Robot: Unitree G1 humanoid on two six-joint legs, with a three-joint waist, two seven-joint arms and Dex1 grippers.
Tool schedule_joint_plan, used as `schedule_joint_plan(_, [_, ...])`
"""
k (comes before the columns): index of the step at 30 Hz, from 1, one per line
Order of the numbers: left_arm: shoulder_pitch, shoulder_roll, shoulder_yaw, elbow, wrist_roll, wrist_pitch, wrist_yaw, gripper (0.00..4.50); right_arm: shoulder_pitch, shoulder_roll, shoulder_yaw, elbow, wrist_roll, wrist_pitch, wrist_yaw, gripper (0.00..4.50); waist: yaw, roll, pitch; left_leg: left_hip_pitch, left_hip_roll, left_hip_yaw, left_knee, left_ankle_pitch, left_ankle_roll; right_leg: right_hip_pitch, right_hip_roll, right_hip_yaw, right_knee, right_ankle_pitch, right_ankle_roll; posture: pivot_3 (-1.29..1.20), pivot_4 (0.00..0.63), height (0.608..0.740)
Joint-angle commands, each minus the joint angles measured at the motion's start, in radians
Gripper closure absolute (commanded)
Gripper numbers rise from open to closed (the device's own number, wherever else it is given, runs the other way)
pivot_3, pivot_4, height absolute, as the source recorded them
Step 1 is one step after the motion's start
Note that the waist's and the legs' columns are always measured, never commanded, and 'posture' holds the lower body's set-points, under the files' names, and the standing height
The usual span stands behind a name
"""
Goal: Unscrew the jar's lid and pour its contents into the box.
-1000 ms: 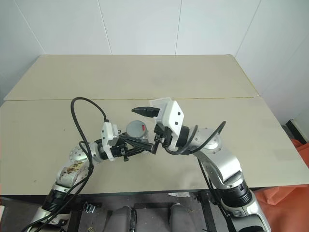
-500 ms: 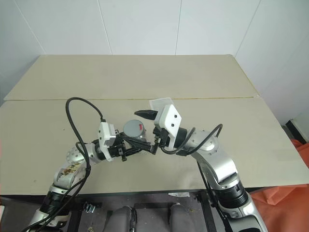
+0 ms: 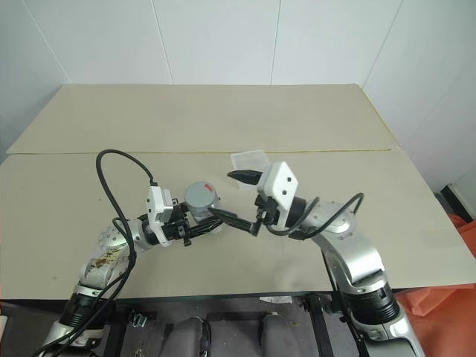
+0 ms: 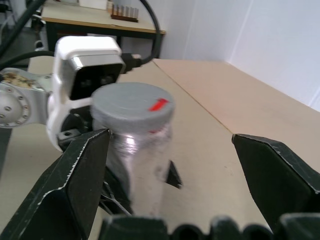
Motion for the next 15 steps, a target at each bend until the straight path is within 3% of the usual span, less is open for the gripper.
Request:
schedule_joint_plan(1, [-0.013,-0.001,0.013,-0.013,-0.011,-0.025,-0.01,2.26,0.01,-0.016,-0.05,-0.009,-0.002,-0.042,0.007,0.03,0.0,0.0,0.0,0.0,0.0,0.0,0.0,0.0,0.0,0.0,0.0,0.0,0.0,0.0,0.0,0.0,0.15,0.74])
schedule_joint_plan(9, [-0.013,-0.005,0.009,-0.006,-0.002,-0.032,-0.011,2.26,0.05,-0.084,-0.079,-0.085,0.092,-0.004,0.105,0.03,0.0,0.0,0.0,0.0,0.0,0.0,0.0,0.0,0.0,0.0,0.0,0.0,0.0,0.0,0.001,0.0,0.15,0.74])
schedule_joint_plan(15, [-0.014,-0.01,-0.001,-0.004,0.007,-0.04,-0.01,2.26,-0.013,0.008,0.018,-0.127,0.089,0.03,0.051,0.03,-0.007,0.0,0.0,0.001,0.0,0.0,0.0,0.0,0.0,0.0,0.001,0.0,0.001,-0.001,0.001,0.0,0.15,0.74])
